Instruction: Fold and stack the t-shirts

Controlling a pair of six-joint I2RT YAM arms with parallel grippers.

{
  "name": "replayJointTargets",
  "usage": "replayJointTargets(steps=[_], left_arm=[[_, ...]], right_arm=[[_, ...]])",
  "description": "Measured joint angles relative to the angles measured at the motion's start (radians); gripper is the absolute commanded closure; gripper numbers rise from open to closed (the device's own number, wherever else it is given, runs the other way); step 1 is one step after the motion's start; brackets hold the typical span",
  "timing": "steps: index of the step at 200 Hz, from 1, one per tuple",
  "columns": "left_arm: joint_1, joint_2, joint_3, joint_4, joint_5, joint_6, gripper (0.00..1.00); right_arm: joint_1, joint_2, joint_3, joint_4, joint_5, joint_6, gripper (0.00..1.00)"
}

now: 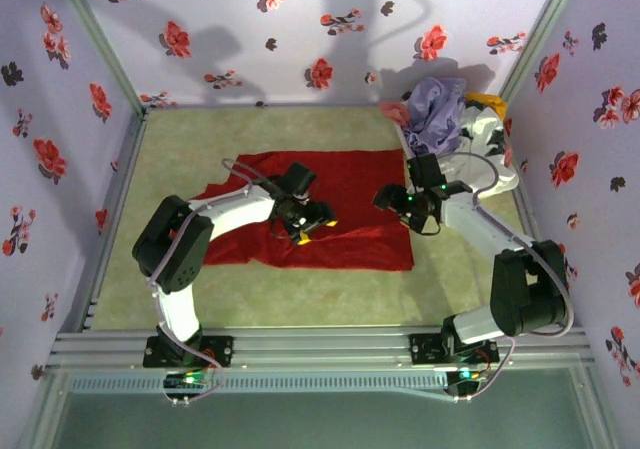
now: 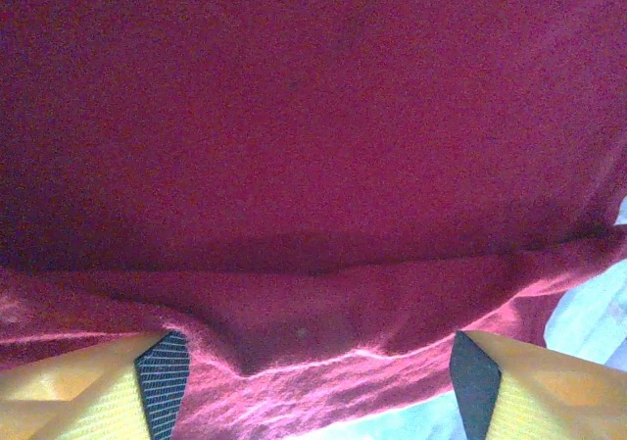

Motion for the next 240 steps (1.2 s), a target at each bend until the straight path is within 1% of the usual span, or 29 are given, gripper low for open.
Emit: replayJointTargets(steps=[43, 78, 98, 119, 132, 138, 149, 163, 183, 197, 210, 222, 240], left_arm=[[0.02, 0.062, 0.079, 0.005, 0.0, 0.005, 0.26], [0.056, 0.077, 0.173, -0.074, -0.063, 0.066, 0.25], [0.069, 0.041, 0.201, -0.155, -0.122, 0.123, 0.25], [0.105, -0.065, 0.173, -0.285, -0.192, 0.182, 0.25], [0.166, -0.171, 0.108, -0.351, -0.225, 0.22, 0.26], [0.208, -0.221, 0.072, -0.383, -0.241, 0.24, 0.26], [0.299, -0.31, 0.002, -0.44, -0.268, 0.276, 0.26], [0.441, -0.407, -0.098, -0.499, -0.3, 0.331, 0.25], [0.613, -0.495, -0.21, -0.559, -0.315, 0.409, 0.25], [0.719, -0.526, -0.262, -0.575, -0.299, 0.459, 0.25], [0.798, -0.53, -0.292, -0.571, -0.268, 0.501, 0.25], [0.846, -0.517, -0.305, -0.566, -0.233, 0.531, 0.25], [0.875, -0.469, -0.305, -0.547, -0.184, 0.564, 0.24]], right_arm=[[0.0, -0.033, 0.003, -0.036, 0.0, -0.011, 0.19], [0.0, -0.034, 0.003, -0.076, -0.001, -0.026, 0.22], [0.01, -0.036, -0.003, -0.085, -0.005, -0.027, 0.24], [0.042, -0.035, -0.023, -0.103, 0.001, -0.019, 0.26], [0.069, -0.027, -0.036, -0.113, 0.01, -0.011, 0.28], [0.079, -0.024, -0.045, -0.113, 0.012, -0.006, 0.28], [0.097, -0.019, -0.068, -0.113, 0.011, 0.006, 0.28], [0.114, -0.018, -0.095, -0.114, 0.011, 0.016, 0.28], [0.135, -0.013, -0.11, -0.114, 0.011, 0.023, 0.28], [0.146, -0.006, -0.11, -0.106, 0.007, 0.026, 0.27], [0.156, 0.011, -0.108, -0.103, 0.004, 0.026, 0.27], [0.164, 0.033, -0.1, -0.102, 0.0, 0.026, 0.27], [0.174, 0.06, -0.08, -0.099, -0.005, 0.026, 0.27]])
